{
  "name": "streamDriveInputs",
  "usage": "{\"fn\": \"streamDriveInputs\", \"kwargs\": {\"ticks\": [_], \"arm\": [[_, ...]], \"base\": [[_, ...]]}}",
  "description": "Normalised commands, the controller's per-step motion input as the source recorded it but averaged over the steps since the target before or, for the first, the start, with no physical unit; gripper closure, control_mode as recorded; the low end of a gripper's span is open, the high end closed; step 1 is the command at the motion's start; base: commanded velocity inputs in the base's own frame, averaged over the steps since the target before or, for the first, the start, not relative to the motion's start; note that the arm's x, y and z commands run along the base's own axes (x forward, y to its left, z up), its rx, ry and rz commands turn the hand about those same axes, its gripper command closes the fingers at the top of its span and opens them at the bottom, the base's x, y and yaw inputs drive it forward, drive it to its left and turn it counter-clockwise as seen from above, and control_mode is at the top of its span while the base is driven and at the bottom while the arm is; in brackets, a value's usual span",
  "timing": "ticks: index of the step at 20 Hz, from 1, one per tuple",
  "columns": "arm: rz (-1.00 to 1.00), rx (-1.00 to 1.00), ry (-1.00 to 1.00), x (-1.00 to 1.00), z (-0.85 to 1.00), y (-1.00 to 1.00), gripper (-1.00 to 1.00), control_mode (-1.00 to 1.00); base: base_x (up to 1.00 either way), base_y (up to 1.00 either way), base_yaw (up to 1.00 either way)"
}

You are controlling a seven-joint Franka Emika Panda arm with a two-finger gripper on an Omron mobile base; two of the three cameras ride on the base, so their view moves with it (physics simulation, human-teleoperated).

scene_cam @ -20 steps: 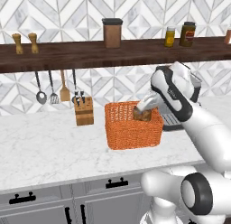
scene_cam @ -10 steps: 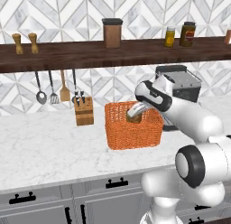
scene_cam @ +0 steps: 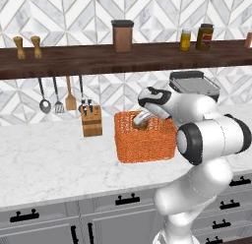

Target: Open the cabinet, pick up the bread from the cabinet and place it in the basket. Then move the basket to the dining counter.

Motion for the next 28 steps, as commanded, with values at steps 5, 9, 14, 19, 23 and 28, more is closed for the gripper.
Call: {"fn": "streamDriveInputs", "kwargs": {"ticks": [5,9,14,19,23,28], "arm": [[0.00,0.00,-0.07,0.60,-0.55,0.00,1.00,-1.00],[0.00,0.00,0.00,0.50,-0.20,0.02,1.00,-1.00],[0.01,0.00,0.00,0.16,-0.20,0.01,-1.00,-1.00],[0.01,0.00,0.00,-0.04,0.00,0.04,-1.00,-1.00],[0.00,0.00,0.00,-0.22,0.00,0.00,-1.00,-1.00],[0.00,0.00,0.00,-0.42,0.26,0.00,-1.00,-1.00]], "base": [[0.00,0.00,0.00],[0.00,0.00,0.00],[0.00,0.00,0.00],[0.00,0.00,0.00],[0.00,0.00,0.00],[0.00,0.00,0.00]]}}
